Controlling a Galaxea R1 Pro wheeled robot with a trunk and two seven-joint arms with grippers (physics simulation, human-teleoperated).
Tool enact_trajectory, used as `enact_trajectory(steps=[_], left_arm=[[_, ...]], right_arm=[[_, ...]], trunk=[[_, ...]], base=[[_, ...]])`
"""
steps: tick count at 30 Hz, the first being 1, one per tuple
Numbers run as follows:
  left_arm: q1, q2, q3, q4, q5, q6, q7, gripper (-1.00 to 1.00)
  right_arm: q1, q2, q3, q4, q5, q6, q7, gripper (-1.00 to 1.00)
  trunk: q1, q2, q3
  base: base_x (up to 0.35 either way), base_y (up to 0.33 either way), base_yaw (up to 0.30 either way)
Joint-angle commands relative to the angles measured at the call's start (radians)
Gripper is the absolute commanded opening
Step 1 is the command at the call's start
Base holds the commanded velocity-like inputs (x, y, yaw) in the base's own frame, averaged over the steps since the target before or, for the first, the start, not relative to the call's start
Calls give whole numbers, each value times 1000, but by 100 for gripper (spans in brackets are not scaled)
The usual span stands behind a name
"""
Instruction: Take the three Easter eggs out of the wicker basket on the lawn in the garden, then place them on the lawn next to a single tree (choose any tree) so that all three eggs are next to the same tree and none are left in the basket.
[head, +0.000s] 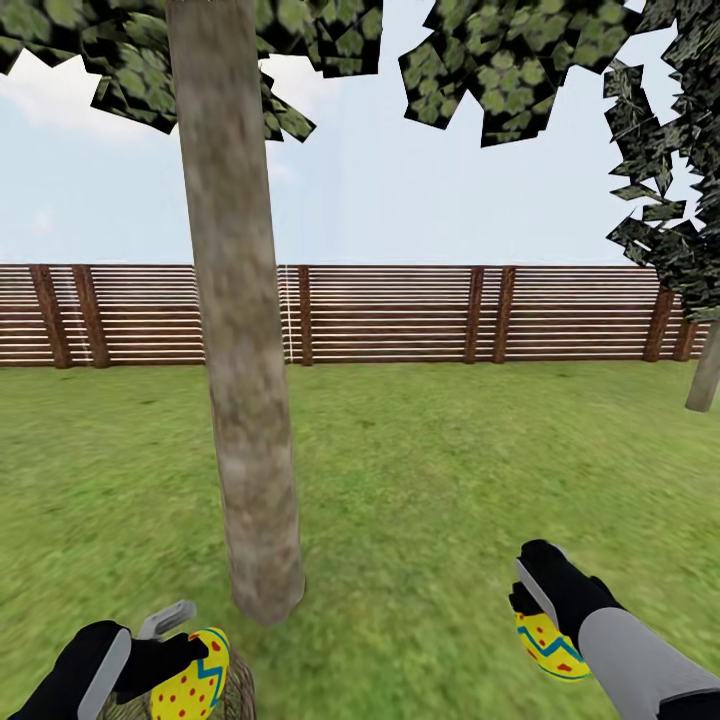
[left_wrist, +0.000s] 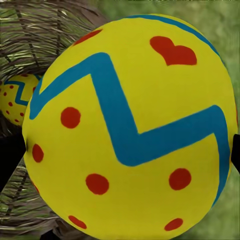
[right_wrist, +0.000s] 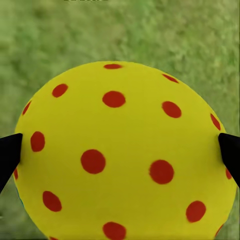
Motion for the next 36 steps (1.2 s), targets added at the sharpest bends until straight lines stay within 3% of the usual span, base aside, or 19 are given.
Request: enact_trajectory(steps=[1,6,23,36], left_arm=[[-1,-1,3,0,-7,4,-8,-100],[-1,-2,2,1,-7,3,-7,-100],[-1,-2,14,1,-7,5,-7,-100],[-1,-3,12,0,-7,1,-7,-100]], right_arm=[[-1,-12,8,-1,-10,3,0,-100],[-1,-23,11,-1,-10,2,3,-100],[-1,-12,14,-1,-1,-1,2,-100],[-1,-10,14,-1,-1,-4,2,-100]], trunk=[[-4,7,2],[-23,42,18],[-23,42,18],[-23,42,18]], base=[[0,0,0],[0,0,0],[-209,-4,0],[-72,-251,62]])
